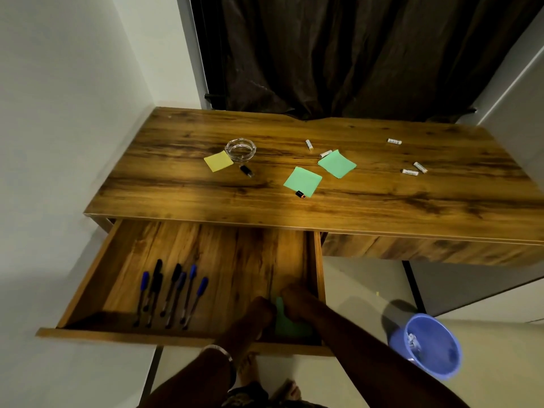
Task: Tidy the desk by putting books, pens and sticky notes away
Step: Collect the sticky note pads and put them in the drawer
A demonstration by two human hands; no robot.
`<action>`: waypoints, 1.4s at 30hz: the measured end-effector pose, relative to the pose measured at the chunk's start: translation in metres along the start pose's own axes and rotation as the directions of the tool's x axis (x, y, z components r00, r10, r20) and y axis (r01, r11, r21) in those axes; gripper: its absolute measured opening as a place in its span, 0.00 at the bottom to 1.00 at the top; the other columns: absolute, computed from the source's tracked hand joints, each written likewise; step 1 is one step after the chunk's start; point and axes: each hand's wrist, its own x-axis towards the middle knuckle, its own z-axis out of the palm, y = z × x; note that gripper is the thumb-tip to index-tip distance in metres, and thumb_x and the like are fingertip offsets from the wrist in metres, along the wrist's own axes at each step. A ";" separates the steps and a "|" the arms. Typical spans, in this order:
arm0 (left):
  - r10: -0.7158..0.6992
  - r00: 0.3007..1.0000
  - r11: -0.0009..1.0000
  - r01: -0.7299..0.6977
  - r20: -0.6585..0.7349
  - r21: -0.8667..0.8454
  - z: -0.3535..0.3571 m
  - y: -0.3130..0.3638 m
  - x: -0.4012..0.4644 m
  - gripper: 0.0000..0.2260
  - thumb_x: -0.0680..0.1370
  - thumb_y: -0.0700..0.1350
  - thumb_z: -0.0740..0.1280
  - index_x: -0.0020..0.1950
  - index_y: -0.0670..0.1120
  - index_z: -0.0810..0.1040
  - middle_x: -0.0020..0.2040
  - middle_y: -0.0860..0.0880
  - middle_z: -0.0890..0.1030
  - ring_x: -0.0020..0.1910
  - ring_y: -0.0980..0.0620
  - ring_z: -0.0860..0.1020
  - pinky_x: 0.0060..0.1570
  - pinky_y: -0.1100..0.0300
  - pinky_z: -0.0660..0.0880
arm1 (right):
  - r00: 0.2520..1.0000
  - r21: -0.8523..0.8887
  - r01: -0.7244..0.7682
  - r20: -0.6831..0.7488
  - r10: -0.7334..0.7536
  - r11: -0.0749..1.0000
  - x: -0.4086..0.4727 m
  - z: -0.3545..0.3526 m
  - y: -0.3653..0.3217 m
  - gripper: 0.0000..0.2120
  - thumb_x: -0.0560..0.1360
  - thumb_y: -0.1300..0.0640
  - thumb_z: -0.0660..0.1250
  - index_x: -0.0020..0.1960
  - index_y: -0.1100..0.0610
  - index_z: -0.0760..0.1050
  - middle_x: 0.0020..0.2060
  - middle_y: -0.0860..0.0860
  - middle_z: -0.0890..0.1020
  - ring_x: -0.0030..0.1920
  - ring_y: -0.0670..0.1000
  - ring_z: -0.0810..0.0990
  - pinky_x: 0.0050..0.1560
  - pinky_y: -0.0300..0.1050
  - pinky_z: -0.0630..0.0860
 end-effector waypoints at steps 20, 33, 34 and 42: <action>0.225 0.967 0.911 -0.252 -0.119 -0.326 -0.073 0.082 -0.010 0.07 0.78 0.41 0.64 0.41 0.43 0.78 0.39 0.43 0.79 0.38 0.48 0.77 0.38 0.56 0.73 | 0.899 0.462 0.022 -0.398 0.184 0.887 -0.018 -0.102 0.036 0.08 0.76 0.57 0.66 0.55 0.55 0.79 0.50 0.52 0.83 0.51 0.51 0.81 0.51 0.44 0.77; 0.275 0.934 0.937 -0.313 -0.227 -0.153 -0.148 0.224 0.031 0.11 0.78 0.41 0.61 0.53 0.36 0.79 0.44 0.40 0.77 0.44 0.44 0.76 0.35 0.59 0.69 | 0.830 0.606 -0.036 -0.424 0.362 0.794 0.028 -0.207 0.091 0.17 0.75 0.48 0.68 0.59 0.55 0.79 0.55 0.52 0.83 0.54 0.53 0.81 0.49 0.46 0.79; 0.275 0.937 0.942 -0.307 -0.215 -0.134 -0.152 0.231 0.034 0.09 0.78 0.41 0.60 0.47 0.38 0.79 0.40 0.42 0.76 0.43 0.45 0.74 0.35 0.60 0.67 | 0.833 0.602 -0.058 -0.411 0.371 0.797 0.037 -0.209 0.095 0.17 0.75 0.49 0.67 0.60 0.55 0.78 0.56 0.52 0.82 0.55 0.53 0.80 0.52 0.47 0.78; 0.300 0.946 0.953 -0.302 -0.123 0.000 -0.169 0.269 0.090 0.15 0.80 0.41 0.58 0.33 0.48 0.66 0.34 0.50 0.68 0.40 0.50 0.69 0.41 0.60 0.66 | 0.798 0.743 -0.104 -0.334 0.501 0.661 0.090 -0.227 0.104 0.18 0.81 0.57 0.58 0.69 0.60 0.70 0.65 0.58 0.76 0.63 0.58 0.76 0.61 0.48 0.73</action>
